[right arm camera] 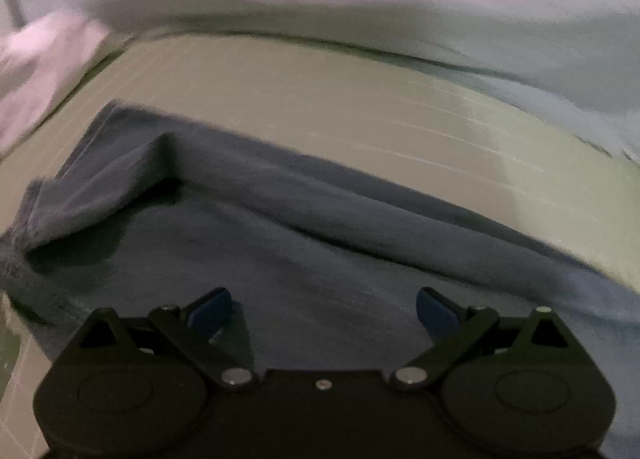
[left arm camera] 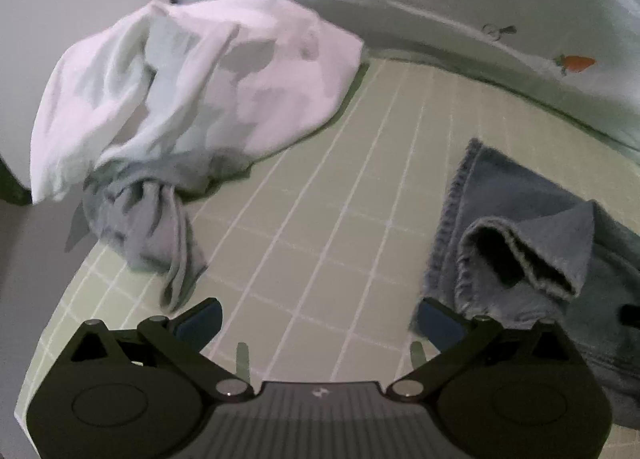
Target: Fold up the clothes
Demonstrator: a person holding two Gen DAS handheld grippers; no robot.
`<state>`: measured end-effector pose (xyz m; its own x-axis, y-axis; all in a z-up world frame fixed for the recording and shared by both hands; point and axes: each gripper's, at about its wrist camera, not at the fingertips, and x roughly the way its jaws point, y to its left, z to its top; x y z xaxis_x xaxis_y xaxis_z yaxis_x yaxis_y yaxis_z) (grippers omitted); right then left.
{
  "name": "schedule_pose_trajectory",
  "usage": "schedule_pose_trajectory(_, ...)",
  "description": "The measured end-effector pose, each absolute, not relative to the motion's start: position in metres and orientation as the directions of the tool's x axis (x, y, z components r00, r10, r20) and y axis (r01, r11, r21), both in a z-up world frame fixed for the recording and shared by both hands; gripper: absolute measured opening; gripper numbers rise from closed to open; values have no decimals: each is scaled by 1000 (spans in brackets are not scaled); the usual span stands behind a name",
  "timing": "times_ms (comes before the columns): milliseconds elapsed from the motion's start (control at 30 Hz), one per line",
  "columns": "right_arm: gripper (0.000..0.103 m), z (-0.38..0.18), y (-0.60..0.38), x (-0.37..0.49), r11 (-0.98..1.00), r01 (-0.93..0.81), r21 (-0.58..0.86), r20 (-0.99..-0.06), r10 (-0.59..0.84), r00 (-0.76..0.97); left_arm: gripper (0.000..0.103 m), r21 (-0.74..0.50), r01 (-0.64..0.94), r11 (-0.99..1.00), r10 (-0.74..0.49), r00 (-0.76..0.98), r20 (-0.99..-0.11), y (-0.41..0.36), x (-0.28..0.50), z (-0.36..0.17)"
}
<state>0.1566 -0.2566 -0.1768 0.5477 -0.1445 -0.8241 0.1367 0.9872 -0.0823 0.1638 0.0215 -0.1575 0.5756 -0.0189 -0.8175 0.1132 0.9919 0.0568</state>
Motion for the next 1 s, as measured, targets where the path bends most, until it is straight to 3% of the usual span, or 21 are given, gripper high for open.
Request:
schedule_pose_trajectory(333,101,-165,-212,241,988,-128,-83,-794,12,608,103,50,118,992,-23,546,-838,9,167,-164)
schedule_pose_trajectory(667,101,-137,-261,293,988,140,57,-734,-54,677,103,-2,94,996,-54,551,-833,9,168,-158)
schedule_pose_trajectory(833,101,-150,-284,238,973,220,64,-771,-91,631,103,-116,105,988,-155,561,-813,5,166,-150)
schedule_pose_trajectory(1000,101,-164,-310,161,947,319,33,-815,-160,556,95,-88,230,969,-210,584,-784,-24,164,-148)
